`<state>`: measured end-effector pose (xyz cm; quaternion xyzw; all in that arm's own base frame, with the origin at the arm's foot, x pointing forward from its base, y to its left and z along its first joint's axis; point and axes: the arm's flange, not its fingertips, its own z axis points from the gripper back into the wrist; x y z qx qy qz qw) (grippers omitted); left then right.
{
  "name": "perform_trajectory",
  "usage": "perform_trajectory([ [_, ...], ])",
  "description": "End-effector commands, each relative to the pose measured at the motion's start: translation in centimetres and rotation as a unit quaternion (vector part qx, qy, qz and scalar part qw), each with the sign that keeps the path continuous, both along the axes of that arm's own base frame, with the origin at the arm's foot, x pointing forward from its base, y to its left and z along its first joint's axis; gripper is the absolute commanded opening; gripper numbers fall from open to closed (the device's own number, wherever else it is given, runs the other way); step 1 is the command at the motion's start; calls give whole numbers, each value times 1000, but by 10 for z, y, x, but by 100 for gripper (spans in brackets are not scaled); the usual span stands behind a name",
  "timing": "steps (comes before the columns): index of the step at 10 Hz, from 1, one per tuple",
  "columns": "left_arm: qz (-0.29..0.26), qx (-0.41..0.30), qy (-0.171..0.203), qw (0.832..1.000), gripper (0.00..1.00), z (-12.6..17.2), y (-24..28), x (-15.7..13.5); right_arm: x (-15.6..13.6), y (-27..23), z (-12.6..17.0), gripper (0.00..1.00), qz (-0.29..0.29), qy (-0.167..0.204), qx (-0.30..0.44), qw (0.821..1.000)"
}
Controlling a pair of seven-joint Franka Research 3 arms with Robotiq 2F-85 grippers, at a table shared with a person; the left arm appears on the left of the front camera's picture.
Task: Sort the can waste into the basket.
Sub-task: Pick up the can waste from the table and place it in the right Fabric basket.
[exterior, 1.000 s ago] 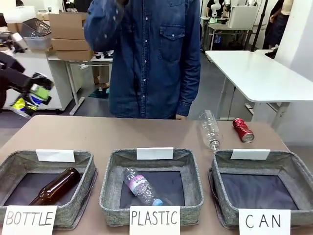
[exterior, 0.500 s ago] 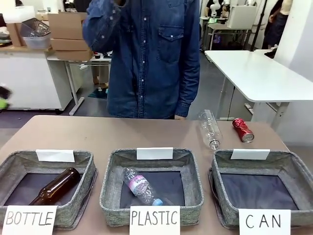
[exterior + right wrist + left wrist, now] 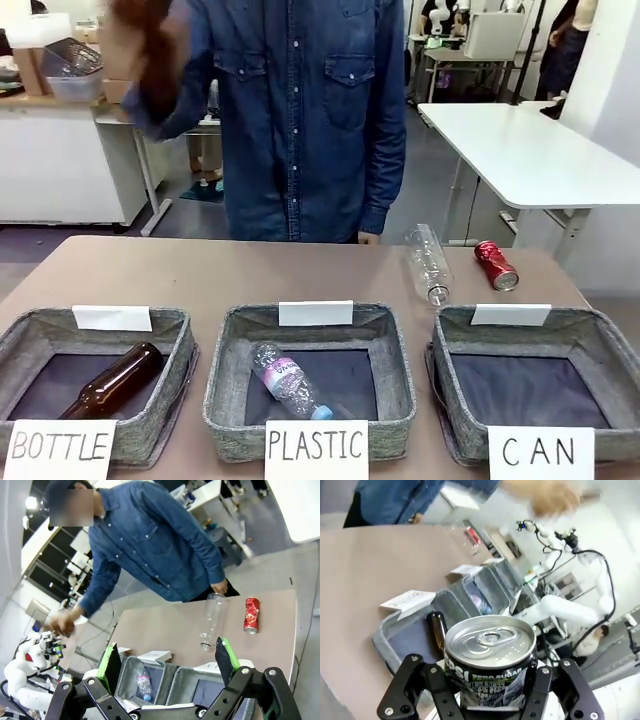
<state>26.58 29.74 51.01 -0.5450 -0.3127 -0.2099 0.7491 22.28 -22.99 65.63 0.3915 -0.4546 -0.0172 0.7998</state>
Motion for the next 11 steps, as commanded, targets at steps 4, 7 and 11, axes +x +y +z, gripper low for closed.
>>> perform_trajectory([
  [4,-14,-21,-36,999,7,-5,-6,14,0,0,2,100,-4,9,0,1000],
  [7,-36,-8,-36,999,7,1,-19,22,0,0,2,100,-4,9,0,1000],
  [11,-177,4,-78,981,7,26,-131,60,0,0,2,100,-4,9,0,1000],
])
